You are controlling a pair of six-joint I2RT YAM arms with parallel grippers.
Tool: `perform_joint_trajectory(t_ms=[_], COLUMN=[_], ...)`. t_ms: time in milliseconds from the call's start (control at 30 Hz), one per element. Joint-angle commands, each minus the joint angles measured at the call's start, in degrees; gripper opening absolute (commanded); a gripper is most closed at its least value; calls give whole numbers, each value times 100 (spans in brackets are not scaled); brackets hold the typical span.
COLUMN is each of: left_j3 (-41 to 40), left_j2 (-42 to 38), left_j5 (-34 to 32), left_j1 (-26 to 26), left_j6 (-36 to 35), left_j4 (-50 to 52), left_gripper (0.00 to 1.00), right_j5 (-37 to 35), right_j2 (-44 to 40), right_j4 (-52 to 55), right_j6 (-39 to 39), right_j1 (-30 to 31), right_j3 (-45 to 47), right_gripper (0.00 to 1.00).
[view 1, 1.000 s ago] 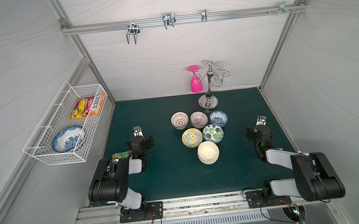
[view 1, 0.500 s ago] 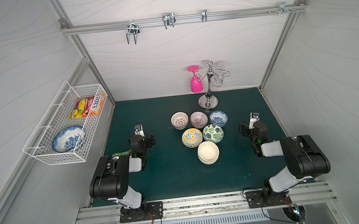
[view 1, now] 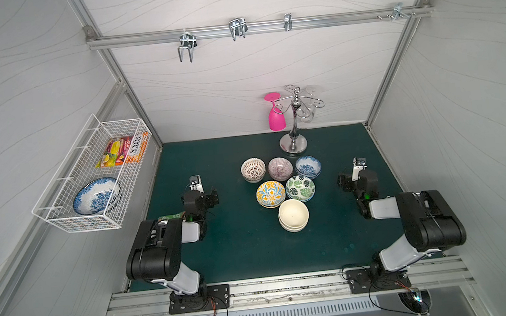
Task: Stack the bowls
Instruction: Reset both arms
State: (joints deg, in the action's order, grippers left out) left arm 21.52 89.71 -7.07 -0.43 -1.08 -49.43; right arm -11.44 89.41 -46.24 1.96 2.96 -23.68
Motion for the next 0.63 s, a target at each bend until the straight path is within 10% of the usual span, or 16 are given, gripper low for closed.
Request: perform_joint_trajectory(t_ms=[0, 600], left_j3=[168, 175], left_j2=[-68, -67], left_j5=[-49, -40], left_j1=[25, 33], left_j6=[39, 44], left_j4=[-76, -70], left_gripper=[100, 100], right_j5=[82, 247], right_j2=[-49, -50], right_j4=[79, 148], right_j6=[6, 40], right_j1=[-24, -103], right_j3=[-93, -131], right_gripper=[99, 99])
